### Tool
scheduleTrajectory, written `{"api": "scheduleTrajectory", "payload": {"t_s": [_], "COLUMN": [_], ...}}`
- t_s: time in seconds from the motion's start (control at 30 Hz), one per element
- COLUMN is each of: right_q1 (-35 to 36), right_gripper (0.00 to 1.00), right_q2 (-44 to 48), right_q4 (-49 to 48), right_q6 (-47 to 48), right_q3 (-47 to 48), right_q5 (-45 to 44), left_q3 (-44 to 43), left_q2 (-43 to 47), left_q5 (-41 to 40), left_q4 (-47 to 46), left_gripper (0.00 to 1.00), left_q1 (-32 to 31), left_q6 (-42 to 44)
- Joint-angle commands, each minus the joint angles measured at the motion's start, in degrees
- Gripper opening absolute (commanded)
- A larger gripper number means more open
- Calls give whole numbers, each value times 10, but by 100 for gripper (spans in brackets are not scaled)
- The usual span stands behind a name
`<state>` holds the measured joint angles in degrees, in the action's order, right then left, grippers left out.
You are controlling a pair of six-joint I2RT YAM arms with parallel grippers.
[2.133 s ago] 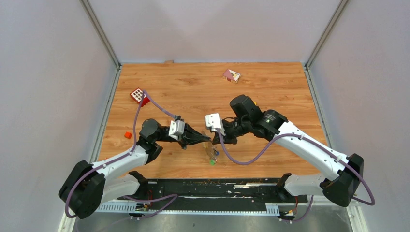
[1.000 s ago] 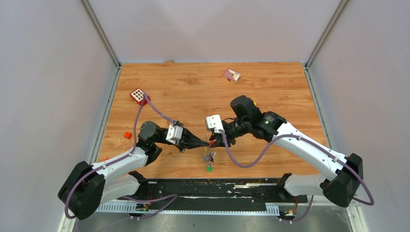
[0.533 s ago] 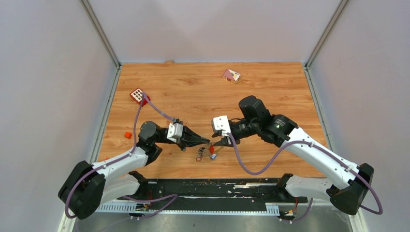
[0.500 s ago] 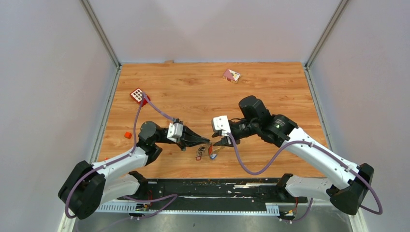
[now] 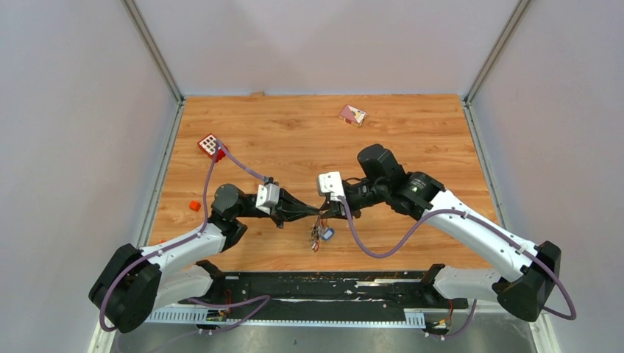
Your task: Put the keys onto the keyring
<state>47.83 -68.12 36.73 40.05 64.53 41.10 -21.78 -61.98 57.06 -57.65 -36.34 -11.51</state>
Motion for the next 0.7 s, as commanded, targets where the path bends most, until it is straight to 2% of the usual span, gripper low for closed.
{"api": "scheduleTrajectory", "payload": {"t_s": [0.0,0.17,0.4,0.53,0.67], "right_q1": [1,1,0,1,0], "right_gripper": [20,13,17,16,5], "right_q2": [-7,-7,-6,-7,-4], "right_q4": [-30,-40,-45,-44,-44], "right_q6": [-19,-24,-24,-24,-24], "right_q3": [0,-7,-16,-14,-11], "right_q5": [-6,-23,-29,-28,-28], "left_q3": [-18,-17,-14,-13,-14], "left_q2": [4,5,7,6,6], "left_q5": [-20,-20,-19,-18,-17], "left_q4": [-24,-28,-35,-36,-32], "left_gripper": [0,0,0,0,0], "left_q1": [-1,0,4,3,4], "left_q6": [-4,-8,-12,-12,-10]}}
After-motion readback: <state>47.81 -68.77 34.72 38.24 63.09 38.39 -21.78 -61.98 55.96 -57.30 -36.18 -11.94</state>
